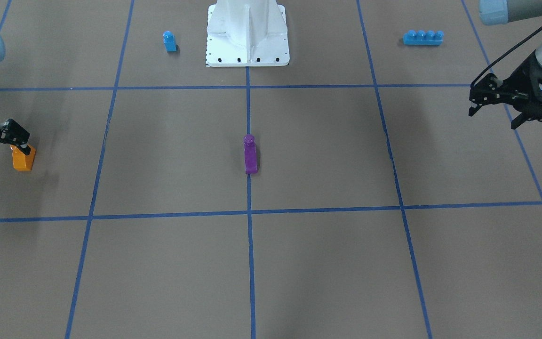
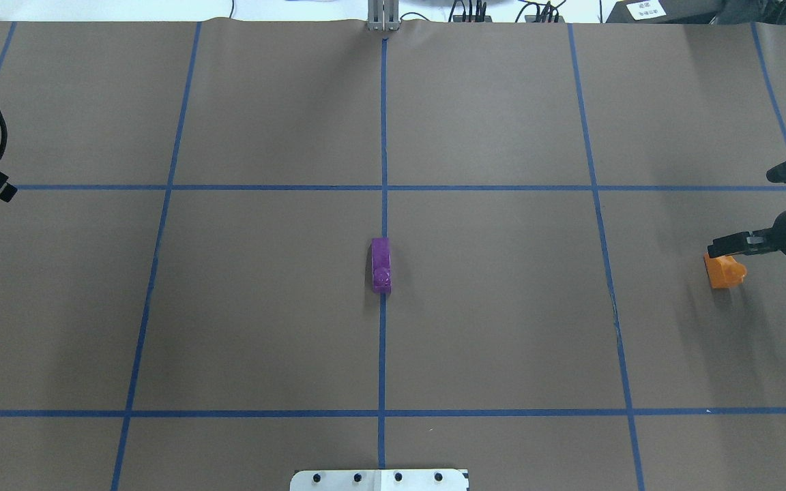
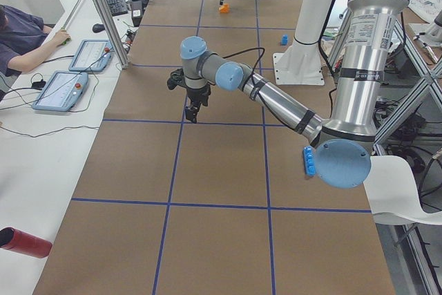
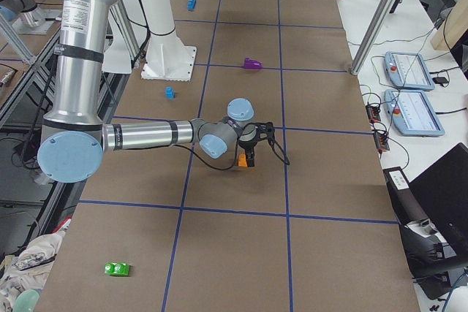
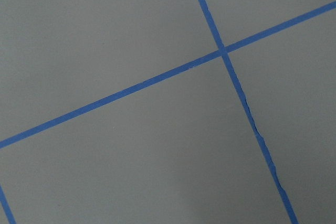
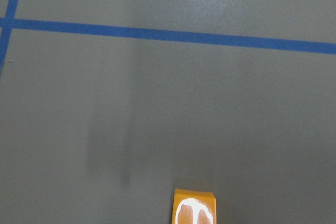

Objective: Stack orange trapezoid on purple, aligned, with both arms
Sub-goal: 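Lower the right gripper onto the orange trapezoid and grasp it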

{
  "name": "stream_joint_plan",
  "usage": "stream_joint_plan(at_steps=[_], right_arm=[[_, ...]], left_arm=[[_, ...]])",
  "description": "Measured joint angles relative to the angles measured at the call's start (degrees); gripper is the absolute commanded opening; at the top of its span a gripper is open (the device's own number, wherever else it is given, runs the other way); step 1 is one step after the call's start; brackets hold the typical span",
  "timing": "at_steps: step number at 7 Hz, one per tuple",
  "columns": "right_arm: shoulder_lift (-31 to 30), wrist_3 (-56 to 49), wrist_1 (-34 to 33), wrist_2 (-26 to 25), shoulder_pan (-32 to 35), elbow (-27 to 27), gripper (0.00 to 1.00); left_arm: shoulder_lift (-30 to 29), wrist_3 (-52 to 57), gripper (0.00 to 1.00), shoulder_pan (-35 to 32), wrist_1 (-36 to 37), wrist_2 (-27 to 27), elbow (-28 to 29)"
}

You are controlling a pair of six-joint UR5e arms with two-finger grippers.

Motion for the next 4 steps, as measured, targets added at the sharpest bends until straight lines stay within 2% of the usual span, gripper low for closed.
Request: stream_joint_plan(at_steps=[2, 3, 4], right_arm=[[0.0, 0.2, 0.5, -0.5, -1.4, -1.3, 0.61], [-0.1, 0.1, 0.6, -0.5, -1.9, -1.8, 0.53], [-0.1, 0.0, 0.6, -0.6, -2.1, -2.0, 0.33]], left_arm=[[0.0, -0.2, 1.0, 0.0, 0.0, -0.1, 0.0], [0.0, -0.2, 1.0, 0.0, 0.0, -0.1, -0.1], [-0.1, -0.2, 1.0, 0.0, 0.0, -0.1, -0.1]])
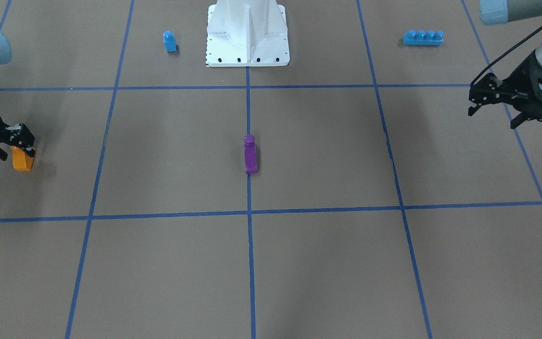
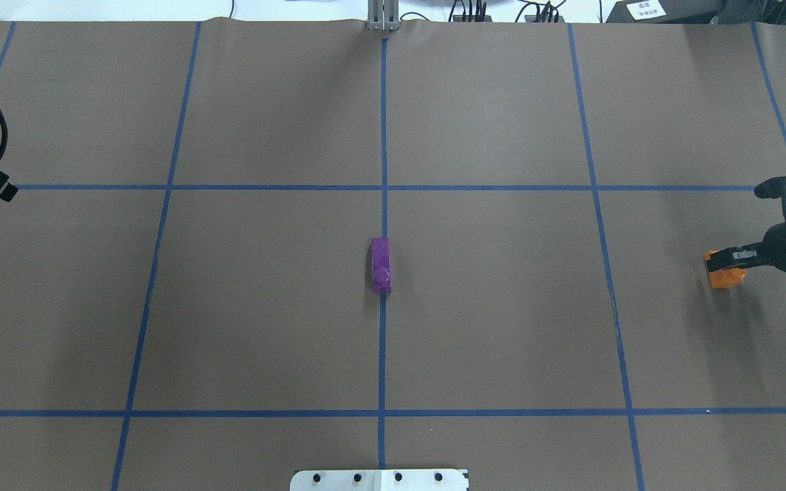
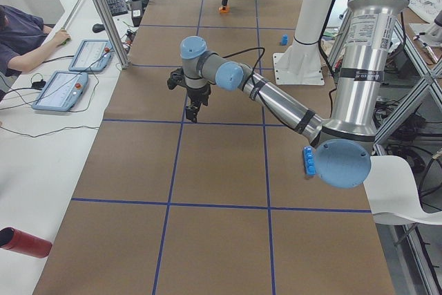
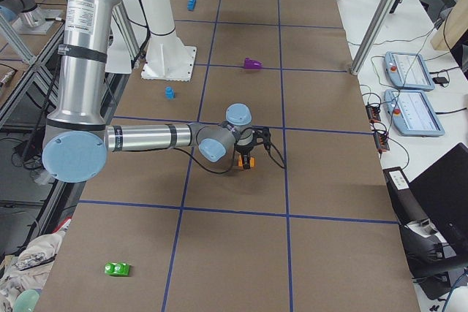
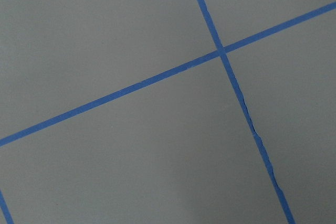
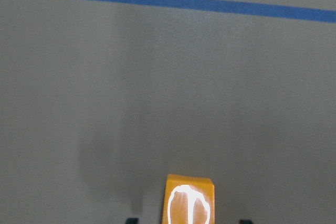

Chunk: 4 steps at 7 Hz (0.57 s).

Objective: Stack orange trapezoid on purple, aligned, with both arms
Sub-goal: 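Lower the right gripper onto the orange trapezoid and grasp it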

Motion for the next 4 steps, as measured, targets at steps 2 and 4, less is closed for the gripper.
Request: stream_joint_plan(at_steps=[2, 4], right_arm=[[0.0, -0.2, 0.0, 0.1, -0.2, -0.1, 0.0], [0.9, -0.3, -0.3, 0.2, -0.2, 0.6, 0.0]], left_arm=[[0.0, 0.0, 1.0, 0.0, 0.0, 0.0, -0.1], [0.0, -0.1, 1.0, 0.0, 0.0, 0.0, -0.1]])
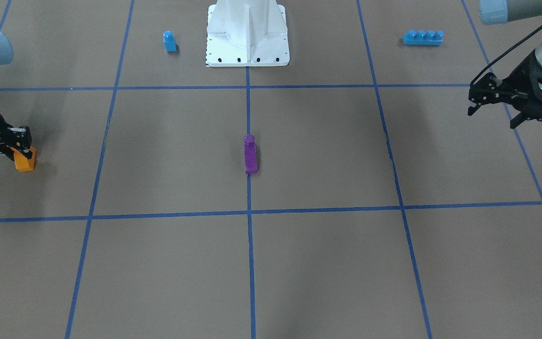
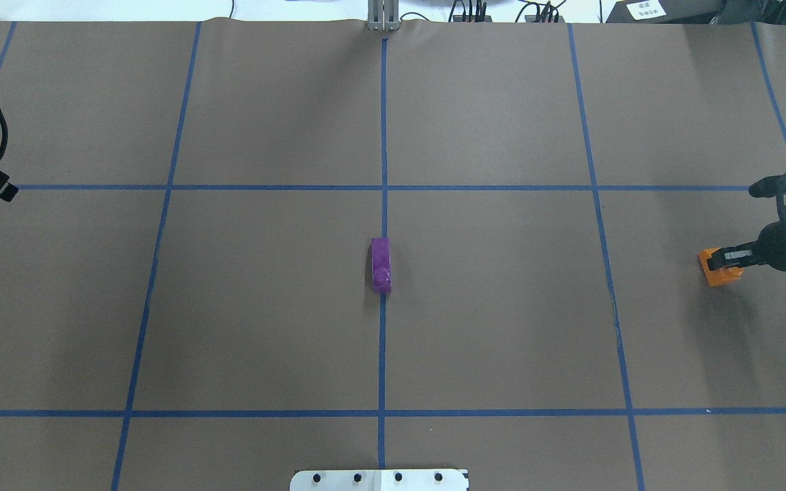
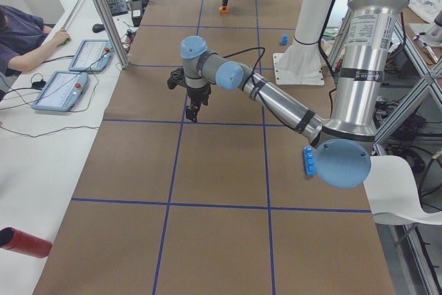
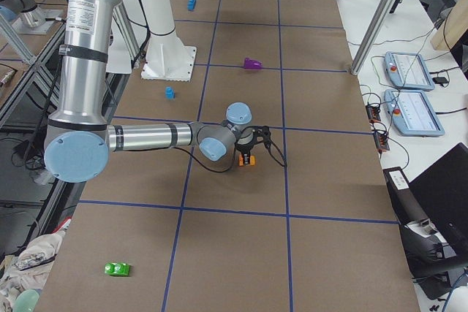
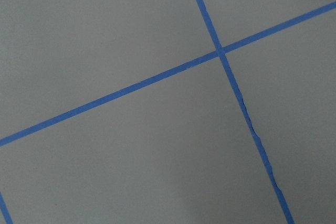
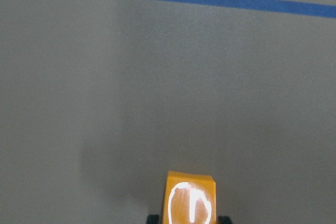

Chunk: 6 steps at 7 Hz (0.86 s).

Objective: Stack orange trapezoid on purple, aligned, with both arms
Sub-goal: 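Lower the right gripper onto the orange trapezoid and grasp it, then carry the orange trapezoid with the right gripper over the purple block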

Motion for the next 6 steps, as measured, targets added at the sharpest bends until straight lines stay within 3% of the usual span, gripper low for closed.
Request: stream_joint_plan(at_steps=[2, 6], right_arm=[[4.0, 0.4, -2.5, 0.5, 0.0, 1.1, 0.0], [23.0, 8.1, -25.6, 0.6, -4.3, 8.1, 0.0]], left_arm=[[0.0, 0.0, 1.0, 0.0, 0.0, 0.0, 0.0], [0.0, -0.1, 1.0, 0.0, 0.0, -0.2, 0.2]])
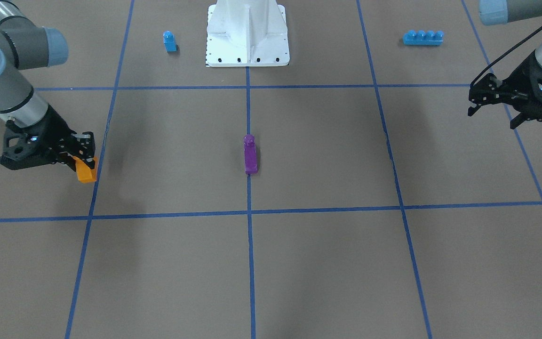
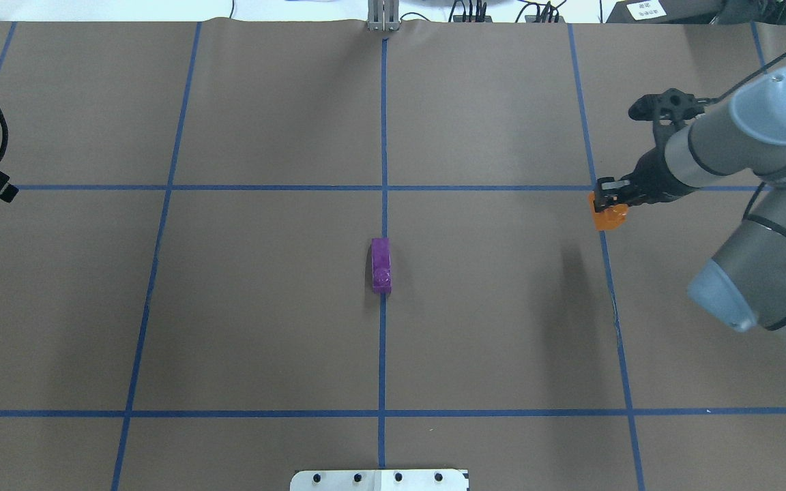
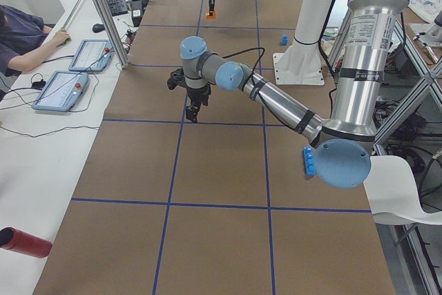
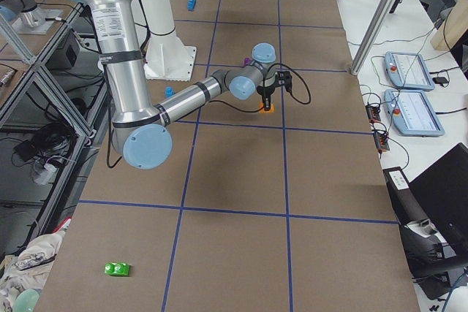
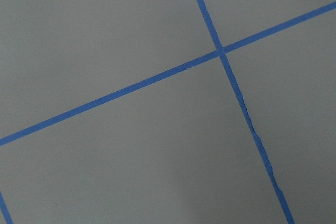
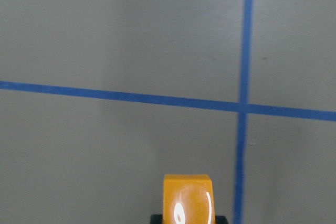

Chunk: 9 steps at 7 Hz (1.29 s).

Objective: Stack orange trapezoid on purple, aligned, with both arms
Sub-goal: 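Carry the orange trapezoid with the right gripper over the purple block, then align and lower the orange trapezoid onto the purple block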

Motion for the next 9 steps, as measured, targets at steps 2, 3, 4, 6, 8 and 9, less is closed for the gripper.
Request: stream_joint_plan(at_steps=[2, 3, 4, 6, 8, 9], right_arm=[[12.7, 5.8, -10.4, -2.2, -7.1, -0.3, 0.0], [19.9, 8.6, -15.7, -5.2, -10.7, -2.1, 0.0], [27.0, 11.6, -18.8, -7.8, -14.0, -6.7, 0.0], [34.3, 14.2, -20.2, -12.4, -18.8, -14.1, 0.0], [35.4, 14.6, -20.7, -14.3, -20.5, -15.4, 0.0], [35.4, 14.5, -21.0, -14.8, -20.7, -15.6, 0.0]], left_arm=[[-0.1, -1.7, 1.0, 0.1, -0.1, -0.4, 0.1], [-0.1, -2.5, 1.0, 0.1, -0.1, -0.6, 0.1], [-0.1, -2.8, 1.0, 0.1, -0.2, -0.7, 0.2], [-0.1, -3.0, 1.0, 0.2, -0.2, -0.8, 0.4], [-0.1, -3.1, 1.0, 0.2, -0.3, -0.8, 0.5], [-0.1, -3.1, 1.0, 0.2, -0.3, -0.8, 0.5]])
